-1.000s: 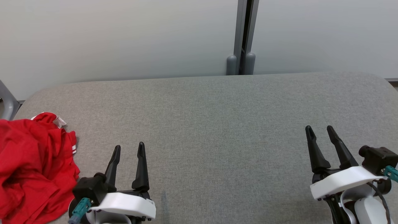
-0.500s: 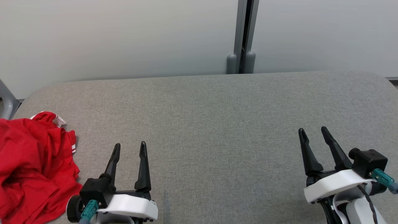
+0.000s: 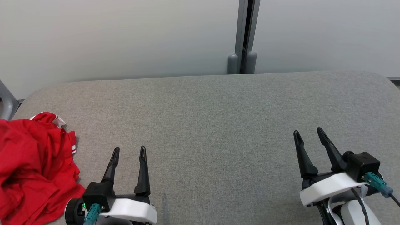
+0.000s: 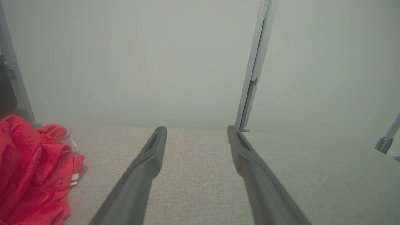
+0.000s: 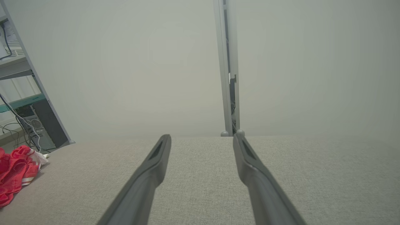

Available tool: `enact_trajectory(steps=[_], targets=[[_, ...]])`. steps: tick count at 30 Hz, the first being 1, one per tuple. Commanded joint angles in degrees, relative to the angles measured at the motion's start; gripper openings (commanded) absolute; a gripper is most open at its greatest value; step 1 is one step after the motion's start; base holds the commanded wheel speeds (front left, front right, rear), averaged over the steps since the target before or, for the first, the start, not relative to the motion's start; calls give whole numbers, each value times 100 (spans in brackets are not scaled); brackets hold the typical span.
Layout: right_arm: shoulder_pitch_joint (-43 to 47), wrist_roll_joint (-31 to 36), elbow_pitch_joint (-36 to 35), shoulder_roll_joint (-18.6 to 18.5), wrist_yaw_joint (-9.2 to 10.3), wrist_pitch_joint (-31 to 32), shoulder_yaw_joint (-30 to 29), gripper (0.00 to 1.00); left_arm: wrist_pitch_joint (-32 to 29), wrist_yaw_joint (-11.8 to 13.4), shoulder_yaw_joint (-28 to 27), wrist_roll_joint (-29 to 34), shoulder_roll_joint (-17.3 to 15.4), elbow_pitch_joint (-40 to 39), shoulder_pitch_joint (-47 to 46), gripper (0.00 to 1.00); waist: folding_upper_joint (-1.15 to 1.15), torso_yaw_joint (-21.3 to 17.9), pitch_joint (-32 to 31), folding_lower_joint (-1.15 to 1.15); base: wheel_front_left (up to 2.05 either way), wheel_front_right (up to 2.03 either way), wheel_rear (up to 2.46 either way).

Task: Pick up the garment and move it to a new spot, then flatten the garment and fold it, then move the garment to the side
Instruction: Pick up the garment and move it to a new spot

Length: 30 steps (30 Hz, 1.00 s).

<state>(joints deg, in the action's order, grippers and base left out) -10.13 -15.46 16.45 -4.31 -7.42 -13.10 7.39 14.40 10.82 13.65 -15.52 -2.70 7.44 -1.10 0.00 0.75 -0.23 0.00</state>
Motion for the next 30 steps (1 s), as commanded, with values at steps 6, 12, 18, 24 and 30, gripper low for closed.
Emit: enact_trajectory(steps=[6, 12, 18, 24, 30], targets=[[-108, 218, 115, 4, -11, -145, -30, 100, 55, -51, -47, 220, -30, 43, 50, 100, 0, -7, -12, 0, 0, 0, 0], [-110, 453, 225, 60, -11, -246, -131, 100, 80, -118, -47, 217, -32, 258, 46, 100, 0, -28, -24, 0, 0, 0, 0], [-86, 384, 369, 105, -11, -220, -221, 100, 78, -223, -27, 69, -32, 370, -1, 100, 0, -36, -27, 0, 0, 0, 0], [-121, 468, 497, 118, -11, -220, -320, 100, 78, -258, 14, 112, -32, 401, -10, 100, 0, -50, -30, 0, 0, 0, 0], [-99, 457, 537, 127, -11, -220, -331, 100, 78, -257, 13, 81, -32, 386, 1, 100, 0, -79, -32, 0, 0, 0, 0]])
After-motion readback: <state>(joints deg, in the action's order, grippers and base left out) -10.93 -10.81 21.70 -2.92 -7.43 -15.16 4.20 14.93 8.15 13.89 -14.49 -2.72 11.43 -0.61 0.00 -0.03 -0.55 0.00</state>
